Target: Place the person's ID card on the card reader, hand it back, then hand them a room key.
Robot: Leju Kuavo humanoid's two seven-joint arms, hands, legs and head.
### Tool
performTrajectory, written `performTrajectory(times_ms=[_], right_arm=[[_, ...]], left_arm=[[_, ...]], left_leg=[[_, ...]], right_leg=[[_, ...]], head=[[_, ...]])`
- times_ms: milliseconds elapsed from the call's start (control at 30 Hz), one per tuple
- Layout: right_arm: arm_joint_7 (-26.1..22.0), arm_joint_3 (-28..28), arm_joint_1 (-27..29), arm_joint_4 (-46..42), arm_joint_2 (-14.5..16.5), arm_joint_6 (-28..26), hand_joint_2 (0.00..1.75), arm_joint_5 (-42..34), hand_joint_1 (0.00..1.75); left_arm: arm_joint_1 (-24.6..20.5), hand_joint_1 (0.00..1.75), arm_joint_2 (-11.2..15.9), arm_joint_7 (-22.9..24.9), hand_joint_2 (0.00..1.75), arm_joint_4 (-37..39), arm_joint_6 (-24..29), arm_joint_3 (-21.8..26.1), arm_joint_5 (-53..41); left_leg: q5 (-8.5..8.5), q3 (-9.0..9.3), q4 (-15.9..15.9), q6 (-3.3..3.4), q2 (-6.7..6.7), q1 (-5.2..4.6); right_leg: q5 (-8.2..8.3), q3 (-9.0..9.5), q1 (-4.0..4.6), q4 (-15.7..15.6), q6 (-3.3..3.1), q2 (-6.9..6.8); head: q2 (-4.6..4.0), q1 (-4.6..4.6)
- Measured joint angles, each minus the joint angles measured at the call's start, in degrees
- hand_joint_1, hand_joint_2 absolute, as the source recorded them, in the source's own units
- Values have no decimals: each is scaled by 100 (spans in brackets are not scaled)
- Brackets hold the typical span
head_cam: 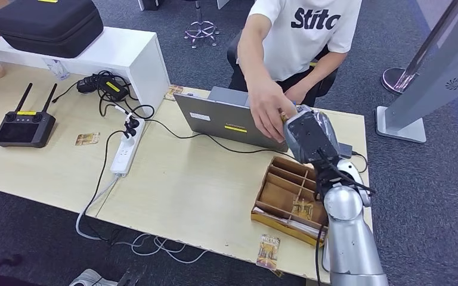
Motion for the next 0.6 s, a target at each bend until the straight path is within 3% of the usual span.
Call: performTrajectory(times_ms=[100,233,367,500,600], right_arm=[[28,-26,-112,97,59,-50,175,-55,5],[34,-87,-136,105,104,-203,175,-291,0],[-265,-340,-16,-104,111,-357,175,-901,0],[-624,-949,146,-570,111,-624,175,-1630,0],[-909,-1727,272,-1043,111,-962,175,-1967,0]], left_arm=[[-5,0,-2,5,175,0,0,-30,-14],[-9,0,-7,5,175,0,-3,-62,-17],[-5,0,-21,4,175,0,-4,-84,-24],[-2,0,-42,8,175,0,0,-115,-46],[6,0,-65,28,175,0,11,-128,-61]], left_leg=[[-1,-7,0,0,-7,0],[-6,-10,1,0,-8,-1],[-8,-11,3,0,-11,-4],[-8,-9,6,1,-11,-7],[-7,-9,8,2,-17,-7]], right_leg=[[-2,-4,0,0,2,-3],[-5,-7,0,-3,6,-4],[-6,-7,-1,-5,8,-8],[-5,-6,-3,-7,9,-9],[-5,-2,-5,-8,10,-17]], head=[[0,0],[0,-1],[0,0],[0,-1],[0,-1]])
